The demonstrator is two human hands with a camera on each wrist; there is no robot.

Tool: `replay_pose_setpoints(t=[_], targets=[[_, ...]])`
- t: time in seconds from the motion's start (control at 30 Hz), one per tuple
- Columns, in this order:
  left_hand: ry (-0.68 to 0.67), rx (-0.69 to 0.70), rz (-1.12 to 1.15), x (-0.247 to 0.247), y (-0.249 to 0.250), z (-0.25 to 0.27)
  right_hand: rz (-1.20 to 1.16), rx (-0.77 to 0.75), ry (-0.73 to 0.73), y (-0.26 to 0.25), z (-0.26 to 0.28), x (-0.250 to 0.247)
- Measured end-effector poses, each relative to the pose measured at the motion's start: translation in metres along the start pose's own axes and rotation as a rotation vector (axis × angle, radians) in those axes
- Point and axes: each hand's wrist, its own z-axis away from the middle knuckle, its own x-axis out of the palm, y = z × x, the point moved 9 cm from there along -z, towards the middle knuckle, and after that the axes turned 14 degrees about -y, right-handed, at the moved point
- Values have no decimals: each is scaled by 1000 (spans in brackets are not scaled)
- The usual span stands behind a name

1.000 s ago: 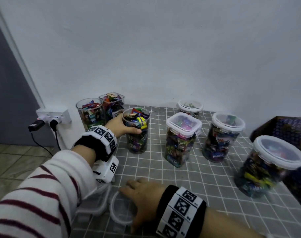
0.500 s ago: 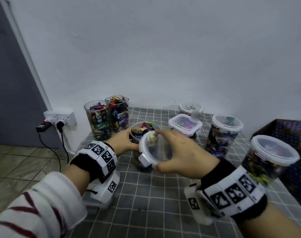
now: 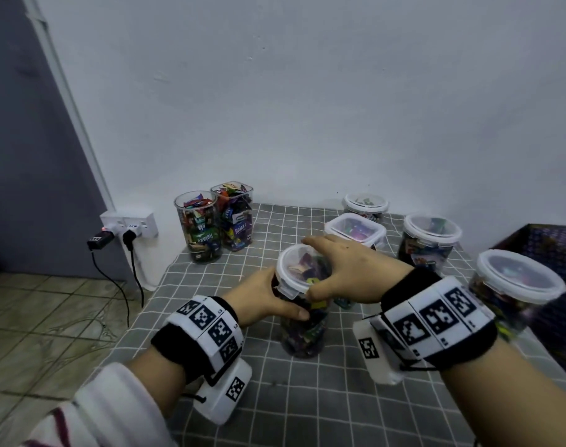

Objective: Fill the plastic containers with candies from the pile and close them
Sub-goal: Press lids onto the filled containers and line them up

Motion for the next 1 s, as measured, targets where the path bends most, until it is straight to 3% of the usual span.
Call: replay_pose_setpoints(t=[0.4,0.53,0.73,1.0], targets=[[24,49,42,11,10,6,-9,0,7,0,0,10],[24,49,40,11,9,6,-117,-22,79,6,-2,14],[59,72,44,9,7,7,-172,-25,320,6,-2,19],[81,78,51,8,3,5,-171,63,359,15,-5,20]])
